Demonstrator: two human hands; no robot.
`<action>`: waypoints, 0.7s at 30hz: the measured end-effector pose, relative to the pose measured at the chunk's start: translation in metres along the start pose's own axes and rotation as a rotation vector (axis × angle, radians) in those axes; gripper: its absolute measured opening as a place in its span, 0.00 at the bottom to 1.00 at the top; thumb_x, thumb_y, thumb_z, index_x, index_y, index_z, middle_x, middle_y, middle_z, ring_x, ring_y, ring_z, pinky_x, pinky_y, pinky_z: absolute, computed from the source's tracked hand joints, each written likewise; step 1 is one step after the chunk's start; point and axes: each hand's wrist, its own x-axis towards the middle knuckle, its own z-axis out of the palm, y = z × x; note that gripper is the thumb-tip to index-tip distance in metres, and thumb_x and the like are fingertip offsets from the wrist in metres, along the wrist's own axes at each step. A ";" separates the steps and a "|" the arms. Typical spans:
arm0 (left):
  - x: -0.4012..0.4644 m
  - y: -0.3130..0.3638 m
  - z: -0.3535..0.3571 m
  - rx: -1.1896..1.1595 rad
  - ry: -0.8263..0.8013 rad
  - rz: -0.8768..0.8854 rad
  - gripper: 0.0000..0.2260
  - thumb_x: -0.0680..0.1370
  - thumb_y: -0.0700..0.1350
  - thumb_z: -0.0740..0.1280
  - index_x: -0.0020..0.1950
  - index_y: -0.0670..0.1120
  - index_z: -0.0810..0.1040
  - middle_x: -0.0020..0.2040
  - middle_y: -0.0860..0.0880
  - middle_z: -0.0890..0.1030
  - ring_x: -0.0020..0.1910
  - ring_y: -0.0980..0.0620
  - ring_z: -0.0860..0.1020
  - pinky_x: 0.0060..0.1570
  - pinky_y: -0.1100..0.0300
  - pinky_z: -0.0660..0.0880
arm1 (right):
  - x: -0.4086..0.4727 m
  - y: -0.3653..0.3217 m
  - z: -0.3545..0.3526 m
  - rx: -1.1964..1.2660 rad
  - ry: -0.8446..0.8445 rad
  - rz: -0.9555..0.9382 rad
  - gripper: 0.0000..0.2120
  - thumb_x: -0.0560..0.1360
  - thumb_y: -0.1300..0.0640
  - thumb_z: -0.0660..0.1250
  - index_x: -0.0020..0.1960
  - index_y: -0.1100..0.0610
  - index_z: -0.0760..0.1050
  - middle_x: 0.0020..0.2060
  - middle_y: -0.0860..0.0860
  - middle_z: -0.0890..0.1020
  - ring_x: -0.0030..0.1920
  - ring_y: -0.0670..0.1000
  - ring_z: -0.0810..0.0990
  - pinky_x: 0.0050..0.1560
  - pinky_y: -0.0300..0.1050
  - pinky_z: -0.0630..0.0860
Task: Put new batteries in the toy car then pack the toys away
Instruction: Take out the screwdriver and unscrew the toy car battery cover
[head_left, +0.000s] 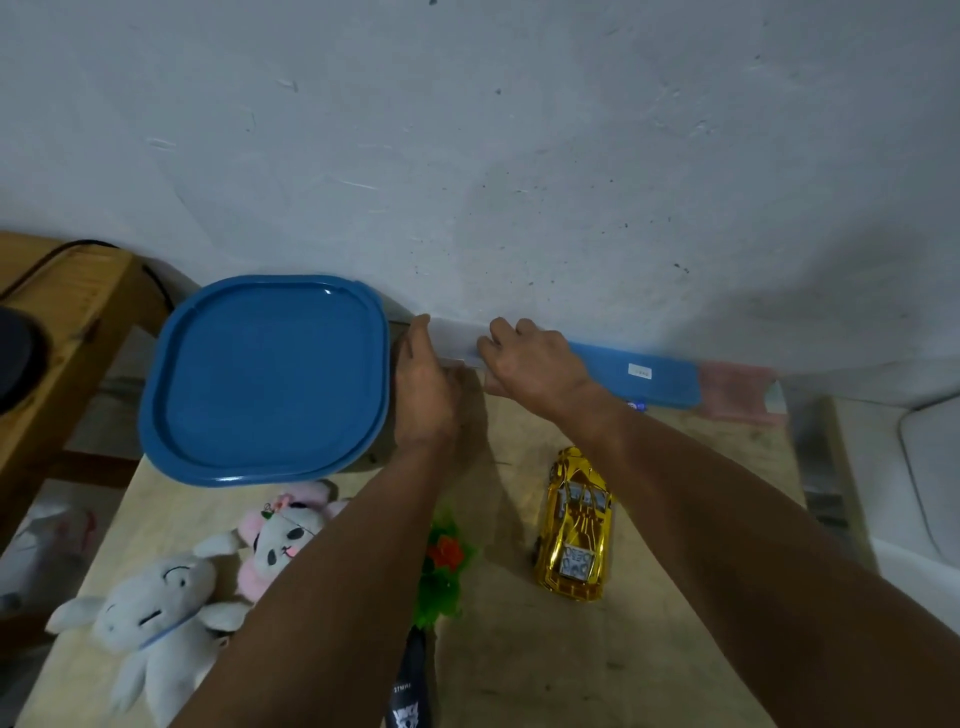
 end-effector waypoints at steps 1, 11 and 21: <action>0.001 0.000 -0.002 0.013 -0.001 0.000 0.29 0.80 0.36 0.68 0.79 0.47 0.62 0.70 0.44 0.73 0.63 0.52 0.73 0.64 0.56 0.73 | 0.001 0.001 0.000 0.001 0.010 -0.004 0.20 0.69 0.49 0.76 0.55 0.59 0.80 0.45 0.57 0.79 0.37 0.56 0.79 0.30 0.46 0.74; -0.007 0.003 0.001 0.094 -0.069 -0.042 0.40 0.77 0.48 0.73 0.84 0.48 0.54 0.76 0.42 0.67 0.71 0.41 0.72 0.64 0.46 0.75 | -0.007 0.002 -0.002 0.135 0.003 0.038 0.18 0.78 0.49 0.63 0.63 0.58 0.76 0.53 0.56 0.77 0.43 0.58 0.79 0.35 0.48 0.70; -0.019 -0.006 -0.008 0.049 -0.037 0.015 0.30 0.82 0.45 0.68 0.82 0.49 0.62 0.73 0.45 0.74 0.69 0.45 0.75 0.67 0.47 0.75 | -0.013 0.003 0.002 0.179 -0.035 0.037 0.19 0.78 0.47 0.63 0.65 0.55 0.76 0.58 0.55 0.80 0.53 0.59 0.78 0.43 0.50 0.73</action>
